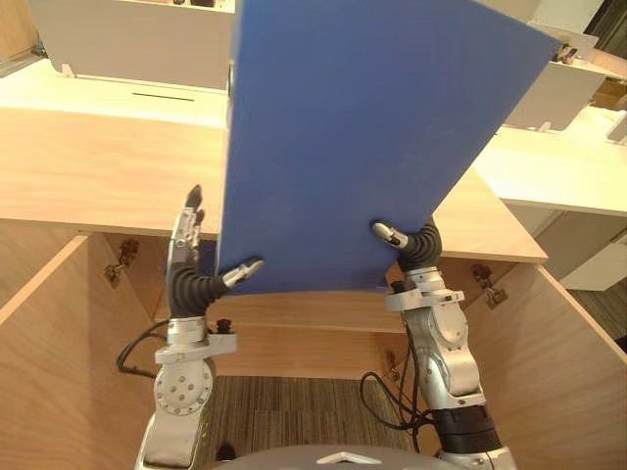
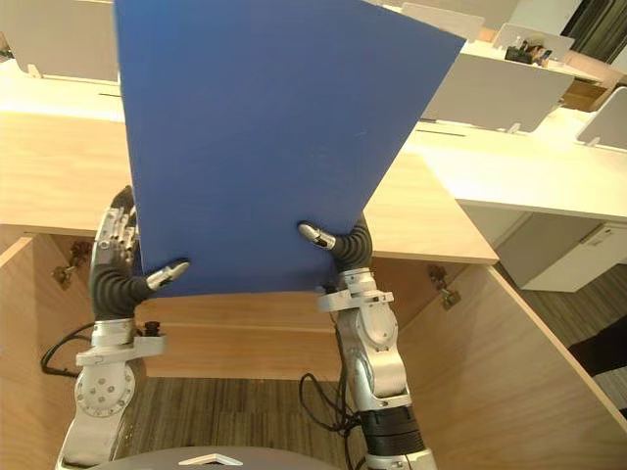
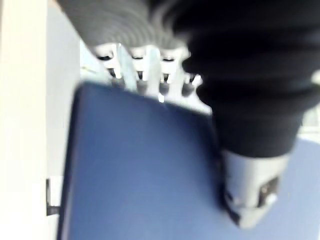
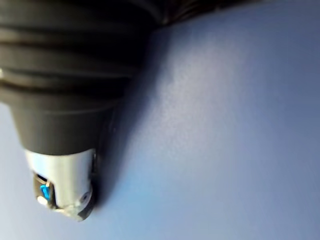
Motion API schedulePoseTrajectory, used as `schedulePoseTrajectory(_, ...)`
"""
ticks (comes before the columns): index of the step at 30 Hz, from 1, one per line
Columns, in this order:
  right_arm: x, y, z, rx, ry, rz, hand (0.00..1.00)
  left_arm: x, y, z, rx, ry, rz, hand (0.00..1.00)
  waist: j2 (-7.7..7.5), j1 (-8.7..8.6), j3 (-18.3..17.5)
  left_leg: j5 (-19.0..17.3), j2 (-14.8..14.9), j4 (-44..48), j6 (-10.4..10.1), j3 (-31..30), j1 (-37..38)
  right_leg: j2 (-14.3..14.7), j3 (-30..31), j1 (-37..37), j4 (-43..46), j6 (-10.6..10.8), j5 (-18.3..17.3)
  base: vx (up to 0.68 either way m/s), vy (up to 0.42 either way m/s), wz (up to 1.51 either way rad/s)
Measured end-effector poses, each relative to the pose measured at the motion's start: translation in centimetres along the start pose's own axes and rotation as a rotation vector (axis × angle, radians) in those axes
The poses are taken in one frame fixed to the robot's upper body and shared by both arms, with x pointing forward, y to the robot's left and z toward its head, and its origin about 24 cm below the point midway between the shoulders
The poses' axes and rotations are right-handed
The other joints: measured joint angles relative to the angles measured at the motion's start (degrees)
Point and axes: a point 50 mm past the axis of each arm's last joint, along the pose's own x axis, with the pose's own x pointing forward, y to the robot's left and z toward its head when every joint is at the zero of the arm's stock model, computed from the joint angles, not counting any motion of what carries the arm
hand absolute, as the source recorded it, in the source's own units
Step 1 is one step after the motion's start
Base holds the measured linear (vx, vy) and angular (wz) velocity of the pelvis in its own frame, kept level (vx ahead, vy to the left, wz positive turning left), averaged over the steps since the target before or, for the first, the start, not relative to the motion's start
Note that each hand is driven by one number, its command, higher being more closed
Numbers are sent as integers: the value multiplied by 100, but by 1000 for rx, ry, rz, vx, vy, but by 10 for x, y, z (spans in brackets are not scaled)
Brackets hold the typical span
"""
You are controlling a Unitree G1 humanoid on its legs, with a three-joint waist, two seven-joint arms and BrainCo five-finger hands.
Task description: Walk over to the cabinet, pick up the folder, carry it to the office cabinet, place the folder inside the office cabinet, then close the office cabinet door
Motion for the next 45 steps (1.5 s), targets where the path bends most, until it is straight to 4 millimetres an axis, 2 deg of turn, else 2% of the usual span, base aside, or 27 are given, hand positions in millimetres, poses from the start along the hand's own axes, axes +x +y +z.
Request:
schedulePoseTrajectory(3,-4,-7,0,-11,-5,-71,100,-5,25,-11,13,67,139,0,25,27,17,1,-2,0,0,-56,1,-5,-57,33,5,0,-20,-3,2,10)
schedulePoseTrajectory(7,-14,-17,1,-38,9,-122,100,-29,61,-35,81,237,303,0,73,80,52,-1,-7,0,-2,-104,-4,-9,-100,60,-1,7,-40,7,1,6)
schedulePoseTrajectory(11,-19,-19,-1,-90,36,-123,100,-50,75,-55,118,378,363,0,74,120,56,-2,-5,0,-4,-142,-15,-13,-153,76,-6,7,-56,11,-2,6)
schedulePoseTrajectory(18,-25,-17,-6,-164,80,-107,100,-80,82,-85,139,591,366,0,90,156,86,-9,3,0,-10,-151,-31,-20,-178,73,-3,16,-72,1,-1,1)
schedulePoseTrajectory(24,-36,-12,-20,-215,180,-78,100,-118,79,-121,130,849,316,0,104,161,182,-15,4,0,-9,-134,-62,-22,-165,23,8,17,-78,2,0,-1)
schedulePoseTrajectory(28,-44,-7,-40,-222,277,-48,100,-145,79,-141,137,1016,281,0,109,160,186,-27,15,0,-26,-91,-88,-12,-111,-34,15,10,-79,14,-2,-7)
schedulePoseTrajectory(34,-56,12,-68,-253,415,86,100,-171,85,-159,183,1181,227,0,159,159,337,-43,67,3,-50,30,-108,7,12,-110,-1,-92,-7,4,5,-11)
schedulePoseTrajectory(37,-56,21,-76,-302,446,174,100,-174,85,-165,205,1216,199,0,222,178,523,-21,107,5,-64,155,-220,39,126,-299,69,-141,26,-41,2,-19)
schedulePoseTrajectory(39,-48,27,-81,-328,442,227,100,-165,82,-171,210,1208,164,0,280,175,812,28,128,46,-59,234,-379,49,234,-573,273,-161,32,-66,10,-22)
schedulePoseTrajectory(40,-40,29,-84,-347,434,253,100,-155,79,-175,210,1188,144,0,317,170,1057,48,146,198,-59,290,-609,47,268,-834,457,-176,26,-144,4,-7)
schedulePoseTrajectory(41,-32,29,-85,-372,420,265,100,-140,76,-178,208,1154,128,0,282,158,1297,-85,178,602,-53,295,-930,45,268,-1040,621,-203,9,-138,-10,-5)
schedulePoseTrajectory(42,-23,30,-85,-391,399,271,100,-126,73,-181,206,1123,111,0,327,173,1557,-268,236,1106,-50,306,-1287,46,271,-1279,831,-223,-6,-188,-22,-4)
schedulePoseTrajectory(43,-12,32,-82,-416,359,290,100,-112,68,-183,200,1091,94,0,479,169,1781,-511,348,1784,-31,290,-1856,74,267,-1661,1107,-239,-21,-161,-6,-12)
schedulePoseTrajectory(45,-1,38,-77,-467,303,352,100,-97,60,-184,189,1051,79,0,701,164,2054,-721,482,2499,1,270,-2446,101,308,-2167,1584,-198,-95,-207,48,-13)
